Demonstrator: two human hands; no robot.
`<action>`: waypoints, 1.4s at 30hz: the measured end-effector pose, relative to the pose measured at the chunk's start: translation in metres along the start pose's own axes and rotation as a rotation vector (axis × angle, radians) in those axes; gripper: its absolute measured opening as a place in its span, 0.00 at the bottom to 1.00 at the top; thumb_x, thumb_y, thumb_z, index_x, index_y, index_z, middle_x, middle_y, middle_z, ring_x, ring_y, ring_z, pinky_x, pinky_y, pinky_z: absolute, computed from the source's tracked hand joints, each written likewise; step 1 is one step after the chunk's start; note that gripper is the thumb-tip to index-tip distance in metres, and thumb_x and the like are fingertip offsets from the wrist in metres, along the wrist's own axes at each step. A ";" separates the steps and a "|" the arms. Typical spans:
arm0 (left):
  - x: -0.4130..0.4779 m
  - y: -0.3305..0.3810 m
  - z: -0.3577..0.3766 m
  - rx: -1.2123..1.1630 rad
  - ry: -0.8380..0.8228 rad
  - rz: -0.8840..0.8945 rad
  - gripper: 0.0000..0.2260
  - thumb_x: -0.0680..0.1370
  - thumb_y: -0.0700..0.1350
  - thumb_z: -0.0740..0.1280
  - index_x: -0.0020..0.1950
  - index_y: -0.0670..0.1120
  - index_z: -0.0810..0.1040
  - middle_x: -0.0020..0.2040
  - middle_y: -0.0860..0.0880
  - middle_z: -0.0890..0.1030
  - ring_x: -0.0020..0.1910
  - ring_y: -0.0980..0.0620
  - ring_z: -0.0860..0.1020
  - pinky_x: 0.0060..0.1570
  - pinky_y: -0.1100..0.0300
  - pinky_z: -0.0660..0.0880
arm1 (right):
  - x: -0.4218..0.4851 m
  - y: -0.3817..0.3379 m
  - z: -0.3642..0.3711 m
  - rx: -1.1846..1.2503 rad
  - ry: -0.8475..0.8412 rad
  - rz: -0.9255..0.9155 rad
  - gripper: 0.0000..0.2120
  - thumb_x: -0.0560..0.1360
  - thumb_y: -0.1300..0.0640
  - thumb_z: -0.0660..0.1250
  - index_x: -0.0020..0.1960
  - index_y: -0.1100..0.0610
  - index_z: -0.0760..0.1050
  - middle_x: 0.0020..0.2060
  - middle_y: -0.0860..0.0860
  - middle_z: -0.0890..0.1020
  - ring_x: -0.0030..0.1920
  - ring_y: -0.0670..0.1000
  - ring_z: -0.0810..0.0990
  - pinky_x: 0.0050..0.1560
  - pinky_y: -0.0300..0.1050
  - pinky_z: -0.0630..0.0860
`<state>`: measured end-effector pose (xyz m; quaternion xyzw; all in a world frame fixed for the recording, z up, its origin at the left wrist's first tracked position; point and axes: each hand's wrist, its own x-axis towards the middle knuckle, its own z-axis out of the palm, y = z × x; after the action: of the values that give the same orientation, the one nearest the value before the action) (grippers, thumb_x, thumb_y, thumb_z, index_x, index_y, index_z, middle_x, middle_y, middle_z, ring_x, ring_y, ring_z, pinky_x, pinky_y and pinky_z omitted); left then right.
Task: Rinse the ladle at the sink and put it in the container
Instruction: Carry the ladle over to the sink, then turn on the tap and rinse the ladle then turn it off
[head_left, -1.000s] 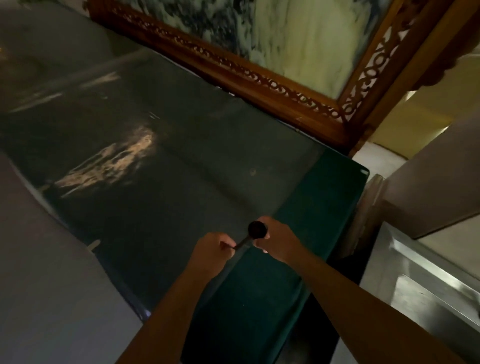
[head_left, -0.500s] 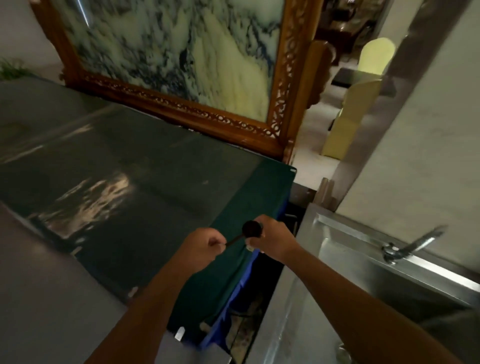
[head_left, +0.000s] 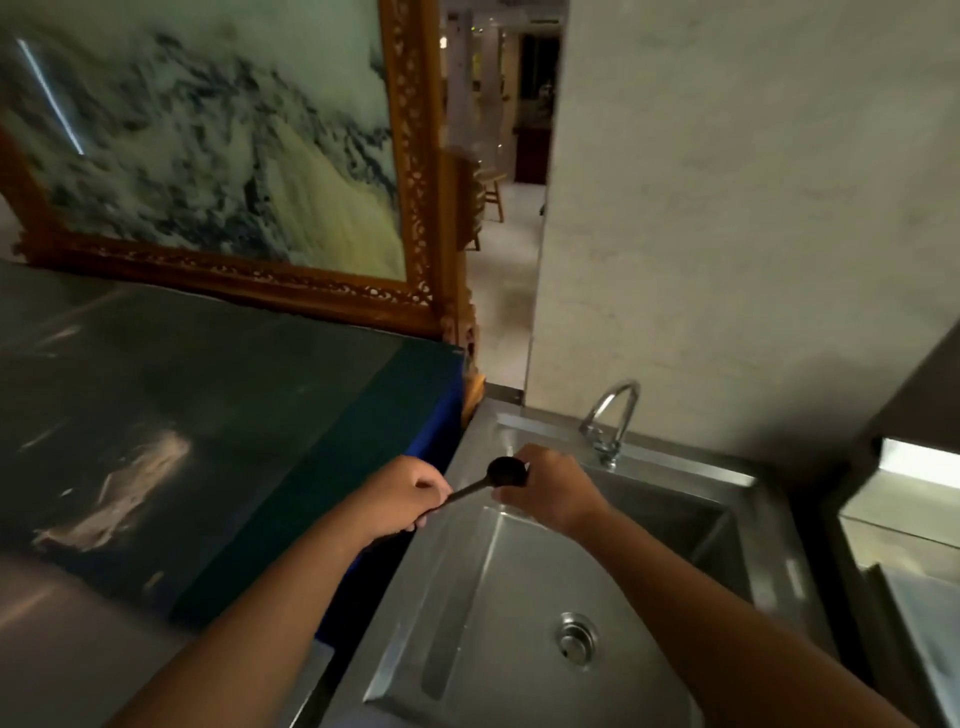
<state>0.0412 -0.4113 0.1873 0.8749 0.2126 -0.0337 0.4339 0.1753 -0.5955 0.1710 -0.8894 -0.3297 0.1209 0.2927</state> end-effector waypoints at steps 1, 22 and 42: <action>-0.002 0.013 0.009 -0.011 -0.003 -0.002 0.10 0.77 0.42 0.64 0.42 0.50 0.84 0.32 0.47 0.82 0.28 0.56 0.77 0.28 0.64 0.74 | -0.010 0.009 -0.010 0.008 0.022 0.009 0.18 0.66 0.43 0.75 0.51 0.50 0.76 0.41 0.46 0.79 0.43 0.49 0.79 0.43 0.45 0.77; 0.048 0.123 0.084 -0.003 -0.185 0.132 0.08 0.77 0.44 0.63 0.45 0.51 0.83 0.30 0.54 0.80 0.25 0.62 0.76 0.27 0.67 0.74 | -0.047 0.097 -0.094 0.052 0.190 0.122 0.12 0.68 0.49 0.75 0.47 0.47 0.74 0.33 0.41 0.77 0.33 0.43 0.77 0.31 0.33 0.68; 0.231 0.046 0.143 -0.253 -0.378 -0.039 0.05 0.76 0.44 0.69 0.41 0.46 0.82 0.31 0.50 0.80 0.25 0.57 0.74 0.26 0.64 0.70 | 0.072 0.187 -0.006 0.249 0.080 0.288 0.29 0.69 0.48 0.74 0.67 0.51 0.68 0.42 0.45 0.83 0.41 0.40 0.83 0.45 0.36 0.80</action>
<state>0.2873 -0.4673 0.0766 0.7874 0.1468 -0.1787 0.5714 0.3280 -0.6653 0.0620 -0.8884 -0.1695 0.1659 0.3930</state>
